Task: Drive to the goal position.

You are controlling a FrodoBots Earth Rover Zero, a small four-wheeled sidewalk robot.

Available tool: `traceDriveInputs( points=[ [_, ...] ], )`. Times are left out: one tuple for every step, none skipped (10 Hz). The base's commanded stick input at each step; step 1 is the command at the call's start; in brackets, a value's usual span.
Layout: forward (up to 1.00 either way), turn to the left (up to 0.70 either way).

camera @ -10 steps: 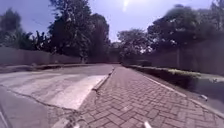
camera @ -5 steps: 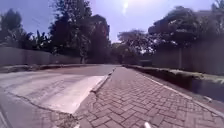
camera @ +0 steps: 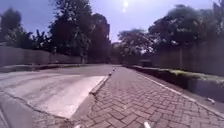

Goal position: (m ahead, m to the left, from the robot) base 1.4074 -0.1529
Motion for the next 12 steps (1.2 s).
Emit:
traceDriveInputs(
  points=[
    [0.85,0.0],
    [0.85,0.0],
    [0.85,0.0],
    [0.85,0.0],
    [0.85,0.0],
    [0.85,0.0],
    [0.78,-0.16],
    [0.71,-0.32],
    [0.7,-0.35],
    [0.7,-0.35],
    [0.48,-0.24],
    [0.18,-0.09]
  ],
)
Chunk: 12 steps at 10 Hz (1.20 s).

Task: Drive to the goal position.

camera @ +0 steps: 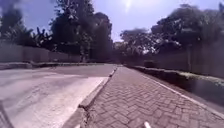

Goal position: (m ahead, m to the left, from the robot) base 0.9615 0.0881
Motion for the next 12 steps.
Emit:
traceDriveInputs(
  points=[
    [0.0,0.0],
    [0.0,0.0],
    [0.0,0.0],
    [0.0,0.0],
    [0.0,0.0],
    [0.0,0.0],
    [0.0,0.0],
    [0.0,0.0],
    [0.0,0.0],
    [0.7,0.0],
    [0.7,0.0],
    [0.7,0.0]
  ],
)
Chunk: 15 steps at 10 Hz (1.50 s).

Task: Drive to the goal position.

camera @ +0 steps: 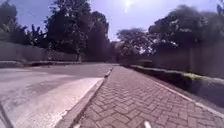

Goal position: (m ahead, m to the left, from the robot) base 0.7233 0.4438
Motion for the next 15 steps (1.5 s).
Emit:
traceDriveInputs(
  points=[
    [0.7,0.0],
    [0.7,0.0],
    [0.7,0.0],
    [0.7,0.0],
    [0.7,0.0],
    [0.7,0.0],
    [0.7,0.0],
    [0.7,0.0],
    [0.7,0.0],
    [0.7,0.0],
    [0.7,0.0],
    [0.7,0.0],
    [0.7,0.0],
    [0.7,0.0],
    [0.7,0.0]
  ],
)
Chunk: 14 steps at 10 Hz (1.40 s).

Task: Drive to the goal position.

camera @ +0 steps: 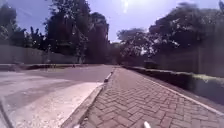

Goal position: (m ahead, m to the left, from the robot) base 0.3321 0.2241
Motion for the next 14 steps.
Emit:
traceDriveInputs(
  points=[
    [0.7,0.0],
    [0.7,0.0],
    [0.7,0.0],
    [0.7,0.0],
    [0.7,0.0],
    [0.7,0.0],
    [0.7,0.0],
    [0.7,0.0],
    [0.7,0.0],
    [0.7,0.0],
    [0.7,0.0],
    [0.7,0.0],
    [0.7,0.0],
    [0.7,0.0]
  ],
)
